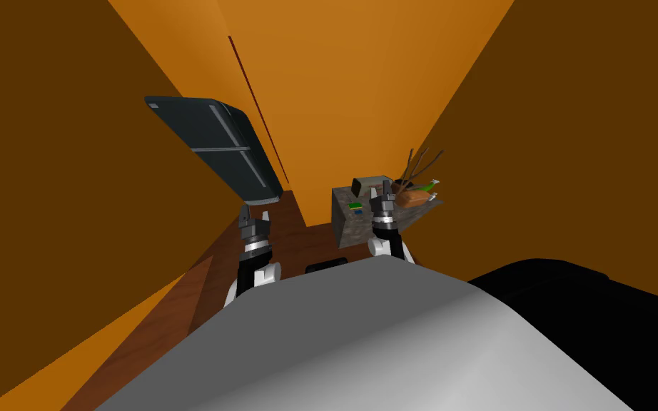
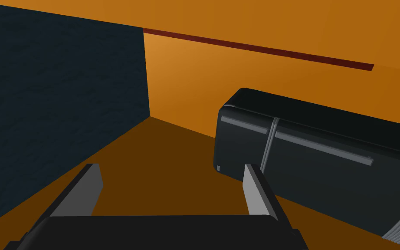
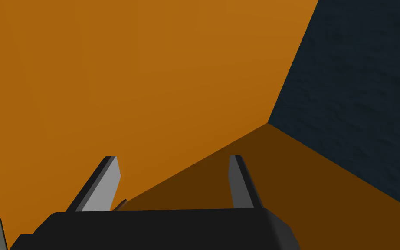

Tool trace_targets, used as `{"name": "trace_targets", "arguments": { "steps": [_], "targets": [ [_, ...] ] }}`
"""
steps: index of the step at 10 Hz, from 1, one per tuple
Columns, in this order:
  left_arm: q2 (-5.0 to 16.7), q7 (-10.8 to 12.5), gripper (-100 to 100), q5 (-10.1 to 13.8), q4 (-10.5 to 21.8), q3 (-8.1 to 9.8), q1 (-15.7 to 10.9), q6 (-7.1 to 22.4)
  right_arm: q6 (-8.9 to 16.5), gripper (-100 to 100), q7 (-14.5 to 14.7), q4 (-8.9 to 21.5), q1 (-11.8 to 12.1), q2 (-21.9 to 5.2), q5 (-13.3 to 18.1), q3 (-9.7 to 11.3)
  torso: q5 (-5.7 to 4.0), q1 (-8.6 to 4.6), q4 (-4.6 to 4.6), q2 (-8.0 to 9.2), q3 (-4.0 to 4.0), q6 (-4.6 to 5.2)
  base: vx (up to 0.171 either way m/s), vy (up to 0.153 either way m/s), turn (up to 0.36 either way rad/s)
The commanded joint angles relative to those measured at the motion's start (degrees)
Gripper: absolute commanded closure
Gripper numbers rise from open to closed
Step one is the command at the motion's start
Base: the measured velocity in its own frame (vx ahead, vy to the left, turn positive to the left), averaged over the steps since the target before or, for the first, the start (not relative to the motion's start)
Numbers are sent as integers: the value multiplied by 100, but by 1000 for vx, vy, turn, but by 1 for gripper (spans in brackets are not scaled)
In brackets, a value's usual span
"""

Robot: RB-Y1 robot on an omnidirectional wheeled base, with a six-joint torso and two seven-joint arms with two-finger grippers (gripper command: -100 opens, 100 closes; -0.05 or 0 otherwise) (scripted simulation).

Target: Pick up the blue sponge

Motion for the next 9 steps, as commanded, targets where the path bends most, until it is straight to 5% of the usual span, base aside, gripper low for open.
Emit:
{"name": "trace_targets", "arguments": {
  "steps": [1,9],
  "targets": [
    [0,0,0,0,0,0,0,0,20,-100,33,47,54,-209,33,18,0,0,0,0,0,0,-14,7,21],
    [0,0,0,0,0,0,-1,0,145,-100,401,706,537,-1446,393,158,2,8,5,25,14,0,-56,27,39]
  ]
}}
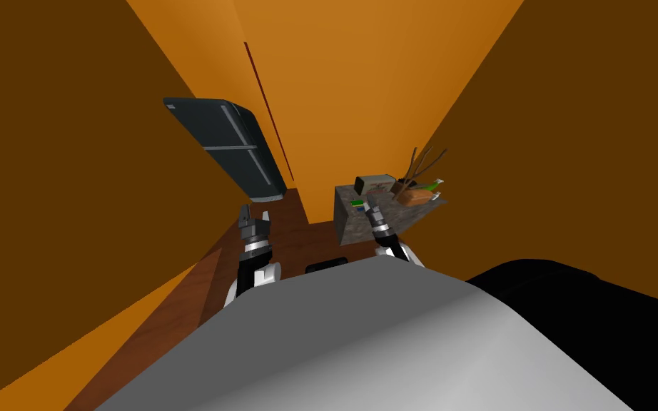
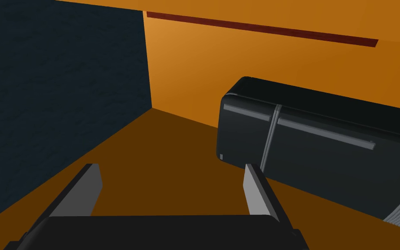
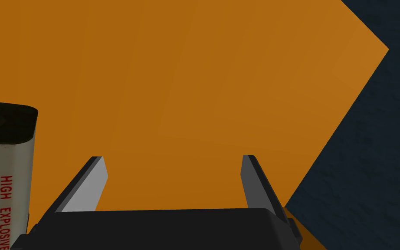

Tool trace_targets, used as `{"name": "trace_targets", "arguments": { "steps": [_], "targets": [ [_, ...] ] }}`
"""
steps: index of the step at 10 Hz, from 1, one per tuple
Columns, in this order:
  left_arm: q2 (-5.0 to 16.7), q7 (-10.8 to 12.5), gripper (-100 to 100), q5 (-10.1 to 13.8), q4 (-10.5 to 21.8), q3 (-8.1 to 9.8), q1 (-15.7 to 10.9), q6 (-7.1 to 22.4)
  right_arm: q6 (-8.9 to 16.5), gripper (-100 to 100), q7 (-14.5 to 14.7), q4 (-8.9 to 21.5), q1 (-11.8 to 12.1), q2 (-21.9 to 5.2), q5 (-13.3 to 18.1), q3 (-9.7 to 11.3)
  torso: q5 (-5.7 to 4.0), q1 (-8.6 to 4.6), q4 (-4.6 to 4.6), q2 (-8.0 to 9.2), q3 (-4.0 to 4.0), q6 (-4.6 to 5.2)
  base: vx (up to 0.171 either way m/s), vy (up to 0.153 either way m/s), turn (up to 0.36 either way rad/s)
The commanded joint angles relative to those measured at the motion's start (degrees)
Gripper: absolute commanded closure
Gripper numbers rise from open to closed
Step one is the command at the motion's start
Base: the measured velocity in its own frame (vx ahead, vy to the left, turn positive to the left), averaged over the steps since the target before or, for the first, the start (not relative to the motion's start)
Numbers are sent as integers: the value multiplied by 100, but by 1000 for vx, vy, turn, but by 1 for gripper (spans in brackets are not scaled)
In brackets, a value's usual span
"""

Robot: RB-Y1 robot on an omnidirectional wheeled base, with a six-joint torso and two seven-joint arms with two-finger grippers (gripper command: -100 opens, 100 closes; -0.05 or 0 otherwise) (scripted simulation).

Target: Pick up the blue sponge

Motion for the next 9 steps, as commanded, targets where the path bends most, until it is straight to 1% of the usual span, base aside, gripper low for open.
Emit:
{"name": "trace_targets", "arguments": {
  "steps": [1,2,3,4,5,6,7,8,9],
  "targets": [
    [0,0,0,0,0,0,0,0,35,-100,122,188,134,-286,118,54,0,0,0,0,0,0,-63,25,49],
    [0,0,0,0,0,0,0,0,40,-100,231,347,243,-472,224,92,0,1,0,2,1,-1,-86,43,70],
    [0,0,0,0,0,0,-1,0,40,-100,231,403,243,-560,224,92,0,5,1,8,4,-1,-58,31,21],
    [0,0,0,0,0,0,0,0,37,-100,350,642,351,-796,339,130,1,4,1,4,2,1,-54,33,74],
    [0,0,0,0,0,0,0,0,25,-100,478,804,457,-996,463,168,0,3,0,1,1,-1,-72,43,98],
    [0,0,0,0,0,0,0,0,25,-100,478,904,457,-1082,463,168,1,6,1,5,2,-1,-52,34,22],
    [0,0,0,0,0,0,0,0,6,-100,615,1077,559,-1311,594,206,1,5,0,-1,0,0,-38,36,69],
    [0,0,0,0,0,0,0,0,6,-100,615,1185,559,-1350,594,206,1,5,-1,-5,-3,-1,-28,27,34],
    [0,0,0,0,0,0,0,0,-22,-100,761,1391,657,-1572,732,246,0,1,-2,-10,-5,0,-27,37,92]
  ]
}}
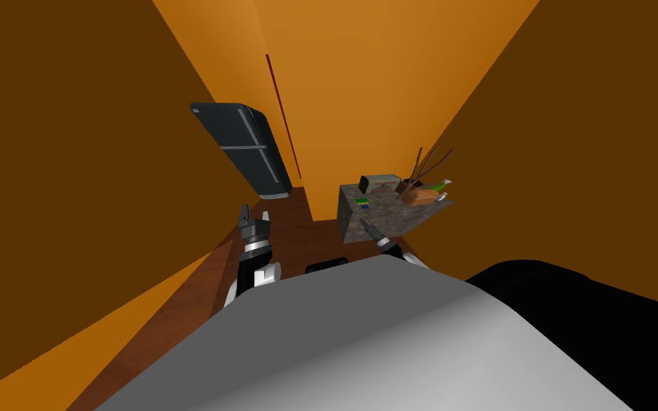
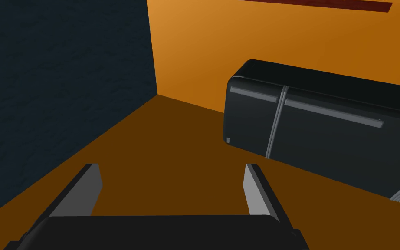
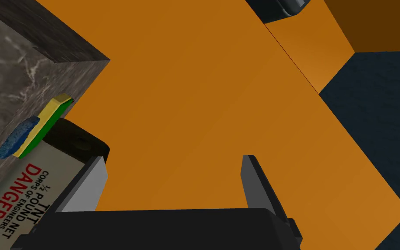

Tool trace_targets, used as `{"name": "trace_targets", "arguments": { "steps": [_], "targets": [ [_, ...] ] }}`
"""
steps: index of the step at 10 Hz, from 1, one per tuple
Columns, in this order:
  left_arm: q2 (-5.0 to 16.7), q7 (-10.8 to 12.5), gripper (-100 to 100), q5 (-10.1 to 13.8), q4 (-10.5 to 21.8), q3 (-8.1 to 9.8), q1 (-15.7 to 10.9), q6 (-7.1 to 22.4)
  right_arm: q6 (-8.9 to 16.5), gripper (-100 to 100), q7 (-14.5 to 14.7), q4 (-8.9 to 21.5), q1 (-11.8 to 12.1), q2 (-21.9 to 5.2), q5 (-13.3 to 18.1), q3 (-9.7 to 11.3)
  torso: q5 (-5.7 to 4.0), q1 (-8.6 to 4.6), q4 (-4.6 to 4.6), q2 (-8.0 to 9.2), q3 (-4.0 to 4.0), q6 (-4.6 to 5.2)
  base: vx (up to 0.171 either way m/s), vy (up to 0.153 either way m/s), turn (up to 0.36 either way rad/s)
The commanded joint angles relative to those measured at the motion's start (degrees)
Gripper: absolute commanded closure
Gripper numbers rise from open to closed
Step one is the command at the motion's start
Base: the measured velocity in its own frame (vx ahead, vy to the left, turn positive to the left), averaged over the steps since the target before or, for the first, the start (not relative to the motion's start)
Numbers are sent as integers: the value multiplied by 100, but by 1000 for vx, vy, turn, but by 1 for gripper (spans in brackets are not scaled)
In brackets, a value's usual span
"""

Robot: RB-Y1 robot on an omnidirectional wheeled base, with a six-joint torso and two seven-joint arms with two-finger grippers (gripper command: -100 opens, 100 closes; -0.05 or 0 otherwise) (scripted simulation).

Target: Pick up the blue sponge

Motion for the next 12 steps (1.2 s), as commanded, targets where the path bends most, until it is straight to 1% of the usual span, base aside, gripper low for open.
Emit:
{"name": "trace_targets", "arguments": {
  "steps": [1,2,3,4,5,6,7,8,9,10,11,12],
  "targets": [
    [0,0,0,0,0,0,0,0,3,-100,55,124,108,-215,49,-14,0,0,0,0,0,0,-25,31,44],
    [0,0,0,0,0,0,0,0,-34,-100,209,387,198,-414,194,28,1,-1,0,-1,0,2,-23,36,86],
    [0,0,0,0,0,0,0,0,-34,-100,209,434,198,-493,194,28,1,-1,0,0,0,1,-14,29,49],
    [0,0,0,0,0,0,1,0,-79,-100,369,641,281,-720,345,73,0,-2,0,-4,-2,1,-3,42,117],
    [0,0,0,0,0,0,0,0,-79,-100,369,750,281,-776,345,73,1,2,-1,-7,-4,1,-2,35,51],
    [0,0,0,0,0,0,1,0,-134,-100,536,923,356,-1007,501,120,1,-1,-1,-10,-6,1,5,46,122],
    [0,0,0,0,0,0,0,0,-134,-100,536,1069,356,-1061,501,120,1,3,-2,-12,-7,0,9,34,66],
    [0,0,0,0,0,0,1,0,-198,-100,709,1294,423,-1289,661,169,1,-1,-2,-15,-8,1,19,33,137],
    [0,0,0,0,0,0,1,0,-198,-100,709,1409,423,-1346,661,169,1,-2,-3,-18,-10,0,21,29,63],
    [0,0,0,0,0,1,1,0,-269,-100,887,1653,482,-1547,826,221,0,-3,-3,-19,-11,2,36,47,132],
    [0,0,0,0,0,0,1,0,-269,-100,887,1741,482,-1631,826,221,1,2,-4,-25,-14,-1,32,39,81],
    [0,0,0,0,0,1,1,0,-349,-100,1068,1987,535,-1828,993,276,2,1,-5,-23,-13,2,39,51,176]
  ]
}}
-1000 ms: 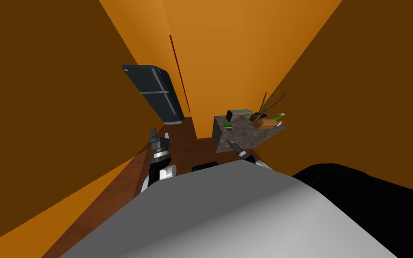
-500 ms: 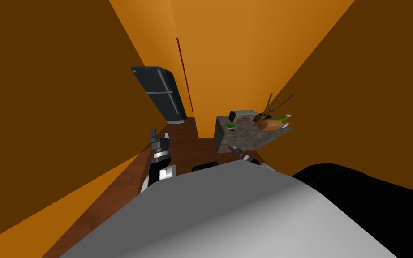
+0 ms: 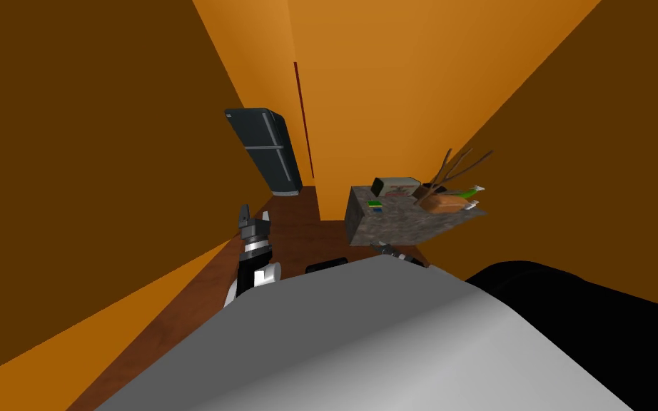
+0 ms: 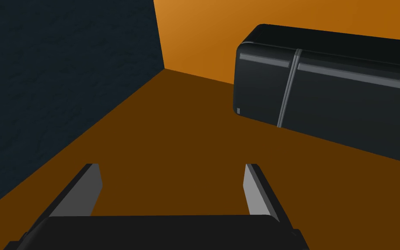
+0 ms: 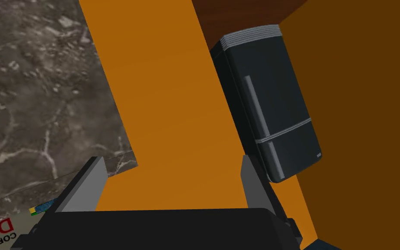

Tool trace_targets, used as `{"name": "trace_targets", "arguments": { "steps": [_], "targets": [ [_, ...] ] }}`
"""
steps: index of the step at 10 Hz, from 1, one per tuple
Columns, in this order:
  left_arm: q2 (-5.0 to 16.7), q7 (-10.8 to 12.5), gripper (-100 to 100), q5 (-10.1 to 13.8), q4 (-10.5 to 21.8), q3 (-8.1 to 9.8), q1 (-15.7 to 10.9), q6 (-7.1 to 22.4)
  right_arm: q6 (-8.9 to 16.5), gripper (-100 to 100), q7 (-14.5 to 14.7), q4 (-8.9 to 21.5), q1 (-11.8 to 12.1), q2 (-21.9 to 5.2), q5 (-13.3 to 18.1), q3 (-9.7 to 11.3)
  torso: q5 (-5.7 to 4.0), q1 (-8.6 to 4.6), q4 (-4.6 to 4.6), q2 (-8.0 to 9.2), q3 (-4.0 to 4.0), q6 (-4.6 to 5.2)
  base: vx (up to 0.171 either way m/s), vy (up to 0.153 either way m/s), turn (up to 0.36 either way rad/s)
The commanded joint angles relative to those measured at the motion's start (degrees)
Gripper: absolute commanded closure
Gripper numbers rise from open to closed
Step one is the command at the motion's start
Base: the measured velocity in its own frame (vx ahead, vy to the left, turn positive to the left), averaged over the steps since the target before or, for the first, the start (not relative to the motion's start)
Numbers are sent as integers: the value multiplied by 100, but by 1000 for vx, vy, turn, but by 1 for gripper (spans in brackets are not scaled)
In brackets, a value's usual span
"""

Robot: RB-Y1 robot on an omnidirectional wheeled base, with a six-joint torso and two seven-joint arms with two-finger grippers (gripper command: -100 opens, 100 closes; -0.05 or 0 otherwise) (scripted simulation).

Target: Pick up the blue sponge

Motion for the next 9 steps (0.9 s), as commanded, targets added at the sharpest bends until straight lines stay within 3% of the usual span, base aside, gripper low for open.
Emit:
{"name": "trace_targets", "arguments": {
  "steps": [1,2,3,4,6,7,8,9],
  "targets": [
    [0,0,0,0,0,0,0,0,-45,-100,104,219,31,-193,84,24,0,0,0,0,0,0,35,34,62],
    [0,0,0,0,0,1,1,0,-132,-100,288,365,77,-456,253,82,0,-4,0,2,1,4,47,35,159],
    [0,0,0,0,0,0,0,0,-132,-100,288,527,77,-470,253,82,-1,-5,0,-3,-2,0,48,23,77],
    [0,0,0,0,0,1,1,0,-226,-100,472,697,118,-745,424,141,-2,-8,-1,-3,-2,4,58,40,134],
    [0,0,0,0,0,1,1,0,-226,-100,472,880,118,-745,424,141,-1,-5,-1,-6,-4,3,43,20,39],
    [0,0,0,0,0,1,1,0,-326,-100,656,1069,153,-1015,595,202,-3,-10,0,2,1,5,40,29,158],
    [0,0,0,0,0,0,0,0,-326,-100,656,1204,153,-1015,595,202,-2,-7,0,0,0,0,44,21,87],
    [0,0,0,0,0,1,1,0,-431,-100,839,1473,184,-1226,765,264,-3,-8,0,-1,-1,4,58,34,165]
  ]
}}
